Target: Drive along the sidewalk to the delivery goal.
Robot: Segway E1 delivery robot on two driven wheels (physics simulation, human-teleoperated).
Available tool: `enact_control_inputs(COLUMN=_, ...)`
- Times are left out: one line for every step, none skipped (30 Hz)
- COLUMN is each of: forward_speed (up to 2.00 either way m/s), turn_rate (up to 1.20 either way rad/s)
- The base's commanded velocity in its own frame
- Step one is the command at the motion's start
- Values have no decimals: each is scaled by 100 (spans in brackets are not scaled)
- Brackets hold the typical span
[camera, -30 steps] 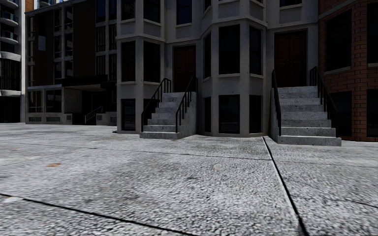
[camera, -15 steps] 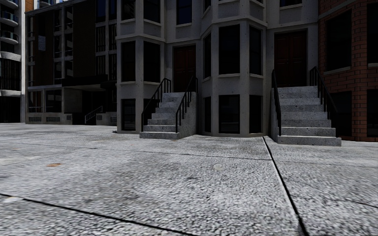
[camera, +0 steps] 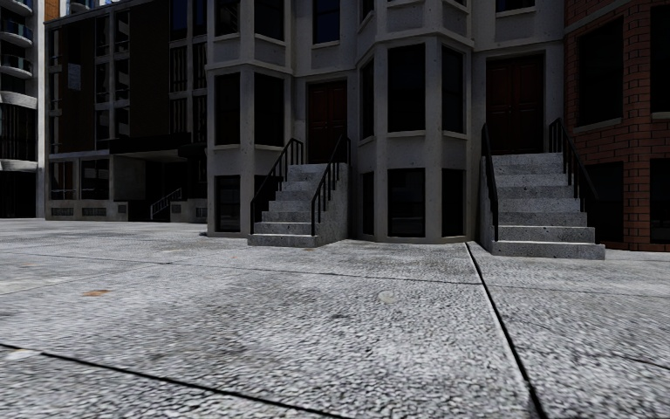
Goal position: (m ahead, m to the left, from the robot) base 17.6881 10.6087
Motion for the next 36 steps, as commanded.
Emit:
enact_control_inputs(forward_speed=0, turn_rate=12)
enact_control_inputs(forward_speed=0, turn_rate=15)
enact_control_inputs(forward_speed=0, turn_rate=15)
enact_control_inputs(forward_speed=0, turn_rate=16)
enact_control_inputs(forward_speed=0, turn_rate=16)
enact_control_inputs(forward_speed=0, turn_rate=16)
enact_control_inputs(forward_speed=0, turn_rate=16)
enact_control_inputs(forward_speed=0, turn_rate=16)
enact_control_inputs(forward_speed=0, turn_rate=16)
enact_control_inputs(forward_speed=0, turn_rate=18)
enact_control_inputs(forward_speed=0, turn_rate=18)
enact_control_inputs(forward_speed=0, turn_rate=30)
enact_control_inputs(forward_speed=0, turn_rate=37)
enact_control_inputs(forward_speed=0, turn_rate=39)
enact_control_inputs(forward_speed=0, turn_rate=39)
enact_control_inputs(forward_speed=0, turn_rate=39)
enact_control_inputs(forward_speed=0, turn_rate=40)
enact_control_inputs(forward_speed=0, turn_rate=40)
enact_control_inputs(forward_speed=0, turn_rate=40)
enact_control_inputs(forward_speed=0, turn_rate=42)
enact_control_inputs(forward_speed=0, turn_rate=43)
enact_control_inputs(forward_speed=0, turn_rate=44)
enact_control_inputs(forward_speed=0, turn_rate=45)
enact_control_inputs(forward_speed=0, turn_rate=45)
enact_control_inputs(forward_speed=0, turn_rate=45)
enact_control_inputs(forward_speed=0, turn_rate=46)
enact_control_inputs(forward_speed=0, turn_rate=46)
enact_control_inputs(forward_speed=0, turn_rate=46)
enact_control_inputs(forward_speed=0, turn_rate=46)
enact_control_inputs(forward_speed=0, turn_rate=46)
enact_control_inputs(forward_speed=0, turn_rate=46)
enact_control_inputs(forward_speed=0, turn_rate=46)
enact_control_inputs(forward_speed=0, turn_rate=46)
enact_control_inputs(forward_speed=0, turn_rate=46)
enact_control_inputs(forward_speed=0, turn_rate=46)
enact_control_inputs(forward_speed=0, turn_rate=46)
